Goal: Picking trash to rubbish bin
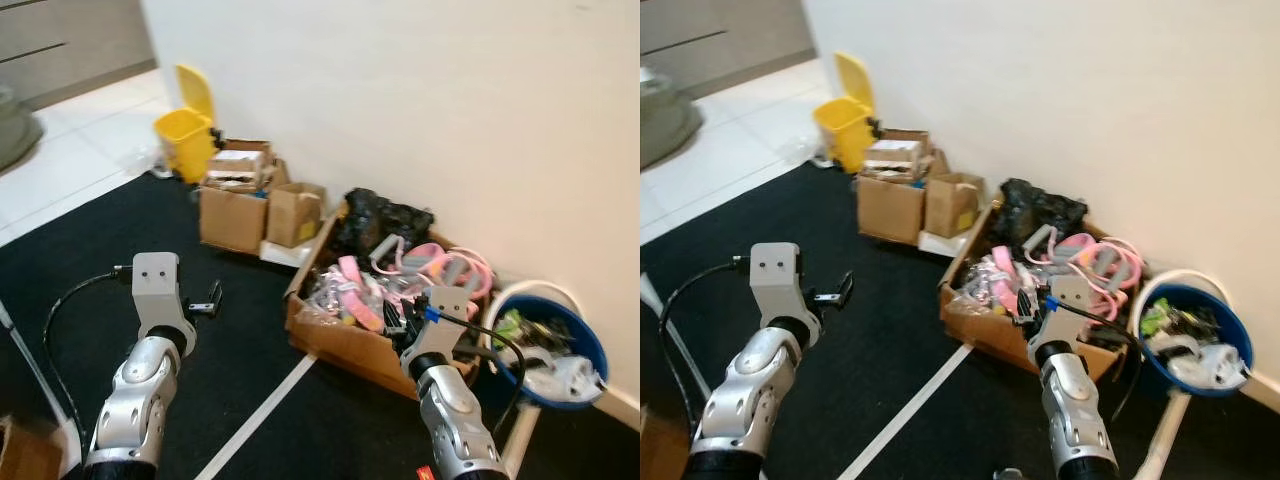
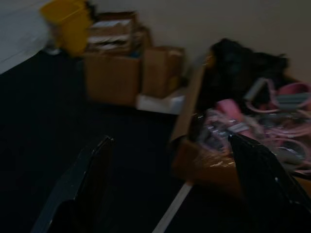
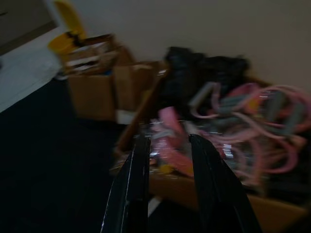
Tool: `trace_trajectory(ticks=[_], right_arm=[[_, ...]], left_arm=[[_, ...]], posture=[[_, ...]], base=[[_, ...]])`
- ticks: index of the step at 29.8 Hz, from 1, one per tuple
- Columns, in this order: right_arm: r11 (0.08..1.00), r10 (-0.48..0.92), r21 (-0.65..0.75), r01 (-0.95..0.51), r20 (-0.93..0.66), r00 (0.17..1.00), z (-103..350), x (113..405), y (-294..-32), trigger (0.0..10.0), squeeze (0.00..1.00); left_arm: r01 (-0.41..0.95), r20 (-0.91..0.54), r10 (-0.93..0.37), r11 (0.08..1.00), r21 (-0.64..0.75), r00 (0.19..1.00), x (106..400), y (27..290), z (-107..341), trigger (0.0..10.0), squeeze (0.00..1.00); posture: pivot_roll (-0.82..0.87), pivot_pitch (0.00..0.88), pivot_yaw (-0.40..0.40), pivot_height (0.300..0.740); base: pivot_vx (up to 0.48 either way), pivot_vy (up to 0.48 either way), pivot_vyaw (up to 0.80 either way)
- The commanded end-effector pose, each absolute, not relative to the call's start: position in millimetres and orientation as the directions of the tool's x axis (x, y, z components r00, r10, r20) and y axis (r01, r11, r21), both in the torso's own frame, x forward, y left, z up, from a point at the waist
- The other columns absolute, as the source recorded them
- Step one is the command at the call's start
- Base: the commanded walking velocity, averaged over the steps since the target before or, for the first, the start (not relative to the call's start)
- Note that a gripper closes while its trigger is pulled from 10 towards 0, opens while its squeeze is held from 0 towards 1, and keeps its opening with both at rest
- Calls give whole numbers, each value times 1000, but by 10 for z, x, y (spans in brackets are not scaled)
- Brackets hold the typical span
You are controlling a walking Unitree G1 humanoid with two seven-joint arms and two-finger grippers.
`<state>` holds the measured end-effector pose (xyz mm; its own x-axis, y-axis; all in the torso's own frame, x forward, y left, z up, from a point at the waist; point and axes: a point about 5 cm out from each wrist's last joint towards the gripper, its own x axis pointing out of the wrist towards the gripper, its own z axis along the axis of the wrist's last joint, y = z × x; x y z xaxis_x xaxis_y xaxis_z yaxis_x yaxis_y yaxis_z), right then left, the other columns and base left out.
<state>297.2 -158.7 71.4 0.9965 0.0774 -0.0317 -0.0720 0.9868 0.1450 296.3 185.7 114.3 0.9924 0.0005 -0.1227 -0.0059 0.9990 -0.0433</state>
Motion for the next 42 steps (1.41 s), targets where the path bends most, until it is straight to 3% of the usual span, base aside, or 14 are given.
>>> trace_trajectory(ticks=[1,19,42], right_arm=[[987,61,153,-51,-66,996,634,2928,-1625,10000,0],[988,51,150,-38,-87,995,579,2867,-1617,10000,0],[988,-14,153,30,-109,994,574,2830,-1697,10000,0]], left_arm=[[-14,-128,10,999,-31,992,2949,1876,1132,10000,0],[22,-103,-18,999,37,994,2967,1855,1150,10000,0],[16,-123,-14,1000,18,992,2952,1814,1105,10000,0]], posture=[[78,103,42,740],[74,121,51,740],[61,134,50,740]], base=[[0,0,-800],[0,0,-800],[0,0,-800]])
